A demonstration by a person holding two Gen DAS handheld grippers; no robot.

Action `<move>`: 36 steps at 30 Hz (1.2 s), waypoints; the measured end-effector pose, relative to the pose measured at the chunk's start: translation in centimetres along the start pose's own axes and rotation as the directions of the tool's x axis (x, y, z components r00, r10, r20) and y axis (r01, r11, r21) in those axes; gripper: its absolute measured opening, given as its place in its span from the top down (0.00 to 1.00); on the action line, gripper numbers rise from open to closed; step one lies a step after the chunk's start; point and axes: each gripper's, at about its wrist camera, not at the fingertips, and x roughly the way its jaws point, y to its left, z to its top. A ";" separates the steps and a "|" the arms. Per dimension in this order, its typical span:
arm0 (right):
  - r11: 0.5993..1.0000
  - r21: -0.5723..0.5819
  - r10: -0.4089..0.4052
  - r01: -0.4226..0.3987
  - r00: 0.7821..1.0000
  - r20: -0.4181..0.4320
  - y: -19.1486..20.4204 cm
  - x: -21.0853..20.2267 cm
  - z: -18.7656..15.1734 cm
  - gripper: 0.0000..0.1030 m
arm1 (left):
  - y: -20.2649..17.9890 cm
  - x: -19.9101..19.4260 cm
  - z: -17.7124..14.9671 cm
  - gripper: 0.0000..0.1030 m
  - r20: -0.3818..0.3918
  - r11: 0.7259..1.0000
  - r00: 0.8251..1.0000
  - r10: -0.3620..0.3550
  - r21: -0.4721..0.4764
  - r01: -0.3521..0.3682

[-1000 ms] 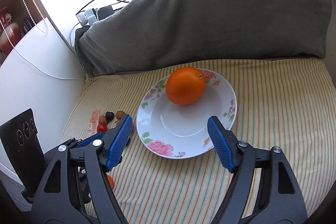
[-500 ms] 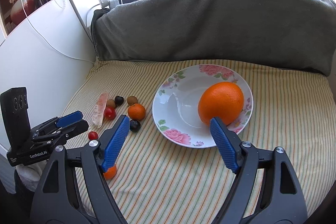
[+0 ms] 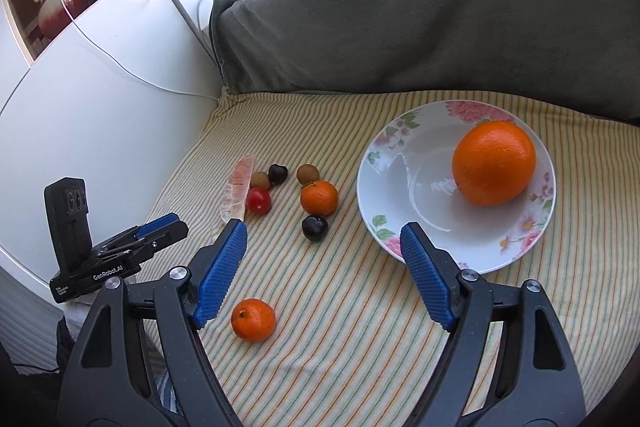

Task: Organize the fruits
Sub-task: 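Open the left gripper and withdraw from the plate, then grasp the peeled pomelo segment with the right gripper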

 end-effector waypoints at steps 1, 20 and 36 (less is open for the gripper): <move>1.000 0.003 0.011 -0.011 1.000 -0.006 0.2 0.3 0.2 0.21 | 0.2 0.1 -0.1 0.39 -0.003 1.000 1.000 -0.006 -0.008 0.006; 0.983 -0.028 0.168 -0.179 0.956 -0.239 6.4 9.5 0.9 0.27 | 3.8 4.0 4.5 0.41 -0.063 0.994 0.994 -0.084 -0.068 0.080; 0.980 -0.033 0.173 -0.197 0.921 -0.350 8.1 15.3 0.6 0.44 | 3.3 8.5 6.5 0.52 -0.183 0.991 0.974 -0.130 -0.062 0.120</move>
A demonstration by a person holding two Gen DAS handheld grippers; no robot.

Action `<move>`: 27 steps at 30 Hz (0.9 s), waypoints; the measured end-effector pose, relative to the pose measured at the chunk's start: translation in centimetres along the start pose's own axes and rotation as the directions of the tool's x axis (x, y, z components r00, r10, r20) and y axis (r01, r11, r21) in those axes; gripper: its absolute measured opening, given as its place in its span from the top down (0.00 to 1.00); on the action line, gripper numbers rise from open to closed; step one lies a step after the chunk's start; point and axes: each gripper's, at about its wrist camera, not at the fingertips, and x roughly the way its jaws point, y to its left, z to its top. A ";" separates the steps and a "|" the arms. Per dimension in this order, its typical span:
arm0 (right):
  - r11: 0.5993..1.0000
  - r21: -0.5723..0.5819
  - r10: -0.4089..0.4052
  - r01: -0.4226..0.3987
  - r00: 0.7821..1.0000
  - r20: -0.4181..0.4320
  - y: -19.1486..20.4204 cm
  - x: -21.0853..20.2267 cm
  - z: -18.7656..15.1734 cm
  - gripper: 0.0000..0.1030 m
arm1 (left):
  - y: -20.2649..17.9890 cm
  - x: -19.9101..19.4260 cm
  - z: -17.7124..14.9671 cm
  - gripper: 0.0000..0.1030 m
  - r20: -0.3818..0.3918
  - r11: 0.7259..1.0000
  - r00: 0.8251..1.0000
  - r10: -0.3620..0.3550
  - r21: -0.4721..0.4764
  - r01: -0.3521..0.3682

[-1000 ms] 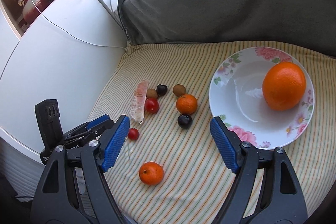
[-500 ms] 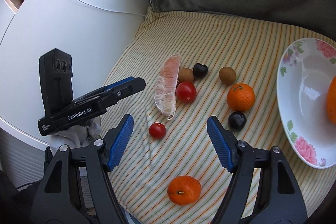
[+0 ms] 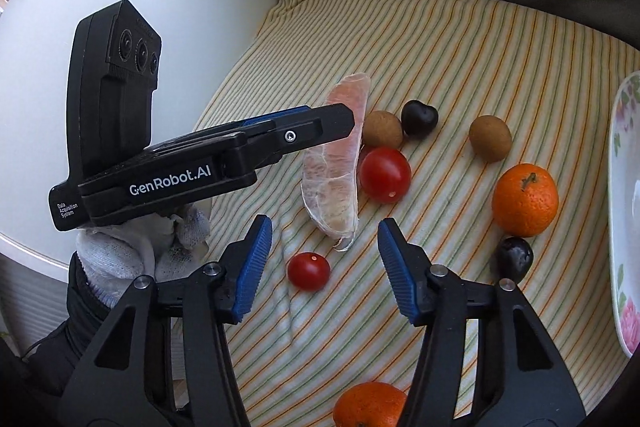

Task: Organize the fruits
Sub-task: 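Grasp the peeled pomelo segment with the right gripper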

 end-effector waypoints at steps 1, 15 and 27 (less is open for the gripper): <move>1.000 0.001 0.004 -0.004 1.000 -0.004 -0.1 0.2 0.0 0.46 | 0.0 0.1 0.1 0.54 -0.003 1.000 1.000 0.000 0.002 0.000; 1.000 0.003 0.011 -0.011 1.000 -0.029 0.2 1.9 1.1 0.57 | 0.8 0.7 0.2 0.72 -0.017 1.000 1.000 0.010 -0.007 -0.010; 1.000 -0.004 -0.010 0.010 0.999 -0.033 0.0 2.8 1.4 0.73 | 0.5 0.5 0.0 0.74 0.005 1.000 1.000 0.021 0.006 -0.021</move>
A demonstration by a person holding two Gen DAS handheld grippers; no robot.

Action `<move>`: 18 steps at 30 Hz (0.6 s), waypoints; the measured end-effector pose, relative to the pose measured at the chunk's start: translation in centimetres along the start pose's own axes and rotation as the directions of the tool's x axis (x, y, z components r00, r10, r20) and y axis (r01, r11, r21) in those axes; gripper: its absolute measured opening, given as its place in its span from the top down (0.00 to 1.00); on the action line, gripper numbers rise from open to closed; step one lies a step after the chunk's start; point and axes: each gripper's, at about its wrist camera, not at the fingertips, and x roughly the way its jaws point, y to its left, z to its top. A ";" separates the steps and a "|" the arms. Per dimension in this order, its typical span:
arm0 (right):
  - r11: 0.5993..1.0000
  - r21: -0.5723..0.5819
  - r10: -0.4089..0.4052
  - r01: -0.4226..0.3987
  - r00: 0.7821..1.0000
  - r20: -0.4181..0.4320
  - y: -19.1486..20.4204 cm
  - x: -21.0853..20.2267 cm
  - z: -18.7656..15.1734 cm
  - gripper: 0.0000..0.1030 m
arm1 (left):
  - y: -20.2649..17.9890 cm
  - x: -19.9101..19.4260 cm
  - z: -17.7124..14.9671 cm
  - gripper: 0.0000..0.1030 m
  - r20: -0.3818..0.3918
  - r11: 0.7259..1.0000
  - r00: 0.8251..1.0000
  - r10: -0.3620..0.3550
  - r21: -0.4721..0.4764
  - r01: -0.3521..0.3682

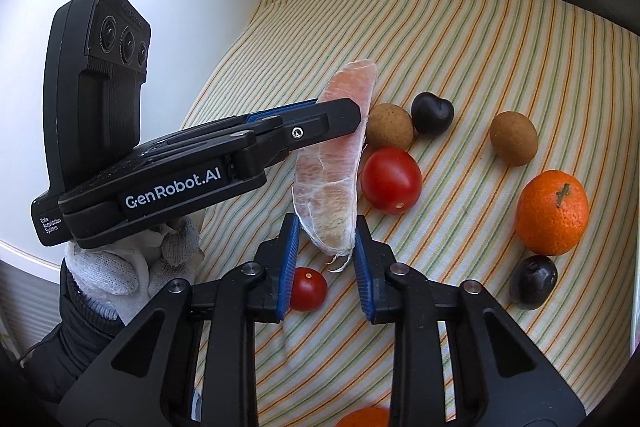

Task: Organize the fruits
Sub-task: 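Grasp the peeled pomelo segment with the right gripper, then carry the pomelo segment with the right gripper onto the white plate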

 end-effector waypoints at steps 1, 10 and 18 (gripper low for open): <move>1.000 -0.007 -0.005 0.005 1.000 0.001 0.1 0.0 0.0 0.73 | 0.0 0.0 0.0 0.74 0.002 1.000 1.000 0.000 0.000 0.000; 0.998 -0.052 -0.043 0.044 0.999 0.022 0.8 -0.9 -0.4 0.74 | 0.5 -0.6 -0.2 0.74 0.025 1.000 1.000 -0.019 -0.011 0.019; 0.995 -0.076 -0.064 0.067 0.997 0.039 1.6 -1.6 -0.9 0.74 | 0.8 -1.6 -0.3 0.74 0.044 0.999 0.999 -0.029 -0.013 0.029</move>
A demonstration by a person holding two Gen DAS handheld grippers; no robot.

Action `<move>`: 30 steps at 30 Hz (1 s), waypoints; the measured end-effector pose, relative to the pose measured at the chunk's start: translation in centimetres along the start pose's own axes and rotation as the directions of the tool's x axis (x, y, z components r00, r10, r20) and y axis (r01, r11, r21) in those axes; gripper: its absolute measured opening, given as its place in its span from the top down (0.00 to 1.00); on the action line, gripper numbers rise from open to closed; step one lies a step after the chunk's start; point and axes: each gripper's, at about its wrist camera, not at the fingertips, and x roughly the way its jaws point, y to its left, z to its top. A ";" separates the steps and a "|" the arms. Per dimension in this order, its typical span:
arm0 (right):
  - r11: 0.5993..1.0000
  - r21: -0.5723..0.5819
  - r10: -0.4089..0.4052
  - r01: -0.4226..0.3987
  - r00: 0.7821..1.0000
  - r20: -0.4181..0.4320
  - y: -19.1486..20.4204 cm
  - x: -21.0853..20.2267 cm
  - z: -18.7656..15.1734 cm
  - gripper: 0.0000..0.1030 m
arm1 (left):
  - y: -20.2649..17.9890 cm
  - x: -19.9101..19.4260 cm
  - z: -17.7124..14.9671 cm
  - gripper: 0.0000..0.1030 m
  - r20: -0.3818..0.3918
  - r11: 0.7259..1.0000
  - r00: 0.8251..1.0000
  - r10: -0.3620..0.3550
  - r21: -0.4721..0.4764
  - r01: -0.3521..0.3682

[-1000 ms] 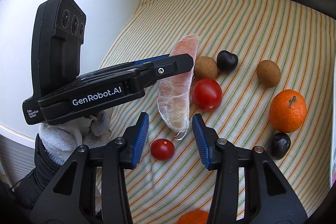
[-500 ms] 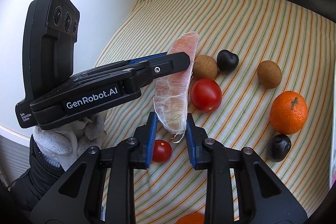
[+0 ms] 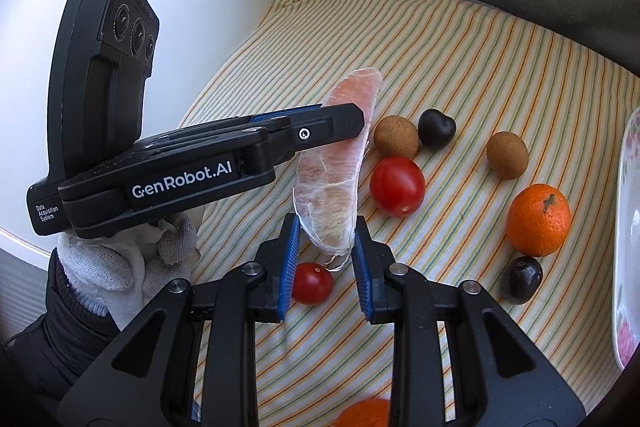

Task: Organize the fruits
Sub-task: 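Carry the pomelo segment with the right gripper onto the white plate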

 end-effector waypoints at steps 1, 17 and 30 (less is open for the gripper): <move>1.000 -0.002 -0.002 0.002 1.000 0.005 0.1 -0.2 0.0 0.74 | -0.1 -0.2 0.1 0.74 0.004 1.000 1.000 -0.003 0.003 0.003; 0.998 -0.003 -0.063 0.064 0.994 0.095 -1.0 -6.9 -2.2 0.74 | -4.7 -0.7 1.2 0.74 0.037 0.995 0.997 -0.072 0.077 0.069; 0.992 0.081 -0.105 0.093 0.983 0.152 -5.3 -12.9 -5.0 0.74 | -10.2 2.0 1.6 0.74 0.002 0.982 0.992 -0.125 0.146 0.123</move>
